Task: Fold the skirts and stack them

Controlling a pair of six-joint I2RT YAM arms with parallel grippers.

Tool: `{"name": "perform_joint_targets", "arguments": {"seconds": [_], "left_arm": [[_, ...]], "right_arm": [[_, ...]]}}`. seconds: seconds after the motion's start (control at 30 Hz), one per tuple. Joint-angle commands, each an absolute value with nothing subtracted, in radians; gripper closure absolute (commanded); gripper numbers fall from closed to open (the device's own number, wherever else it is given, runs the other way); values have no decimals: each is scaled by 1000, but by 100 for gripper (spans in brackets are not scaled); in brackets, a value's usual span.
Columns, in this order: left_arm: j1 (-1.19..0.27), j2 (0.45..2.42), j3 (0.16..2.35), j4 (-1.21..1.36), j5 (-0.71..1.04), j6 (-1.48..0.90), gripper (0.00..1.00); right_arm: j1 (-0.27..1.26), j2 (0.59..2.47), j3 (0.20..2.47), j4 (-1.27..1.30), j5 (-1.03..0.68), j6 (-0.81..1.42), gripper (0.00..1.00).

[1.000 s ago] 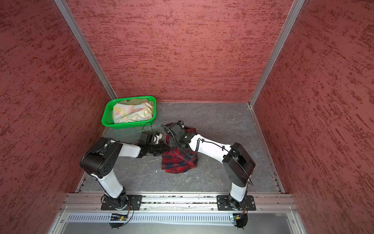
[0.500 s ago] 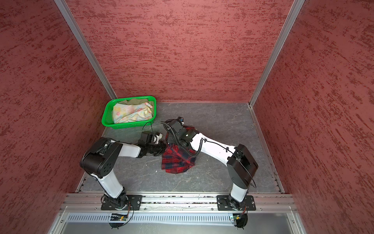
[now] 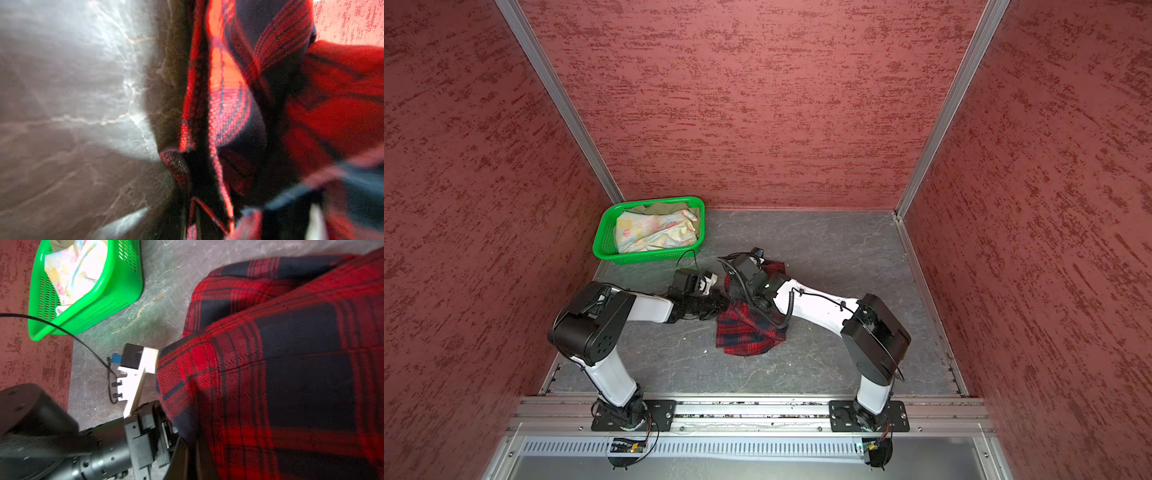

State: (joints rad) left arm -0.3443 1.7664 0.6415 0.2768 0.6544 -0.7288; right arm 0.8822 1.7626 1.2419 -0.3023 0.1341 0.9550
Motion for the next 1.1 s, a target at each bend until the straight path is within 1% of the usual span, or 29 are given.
{"name": "perform_joint_targets", "arguments": {"seconds": [0.0,0.2,0.37,0.43,0.47,0.57,0.6,0.77,0.8,0.97,1.07], "left_arm": [[-351,1768,649,237,640,-723,89],[-354,1779,659,228,638,-724,89],[-355,1774,673,205,633,-724,89],[-354,1763,680,189,630,-722,89],[-351,1753,687,176,630,-719,88],[-337,1712,704,130,626,-710,85],[-331,1693,710,112,626,-708,82],[-306,1606,737,26,618,-700,62],[-303,1584,742,9,611,-697,61],[-296,1473,735,-79,556,-675,61],[-298,1380,701,-110,512,-657,66]], "right_arm": [[895,1784,1197,-202,132,1033,100],[900,1851,1155,-127,76,1062,100],[904,1896,1155,-118,17,1071,100],[904,1894,1148,-123,16,1071,80],[904,1890,1143,-129,17,1068,73],[903,1879,1126,-138,17,1072,46],[904,1877,1125,-147,19,1077,40],[899,1877,1109,-138,-1,1107,26],[895,1878,1105,-133,-11,1119,25],[868,1888,1083,-110,-60,1199,18],[855,1894,1072,-102,-86,1254,16]]}}
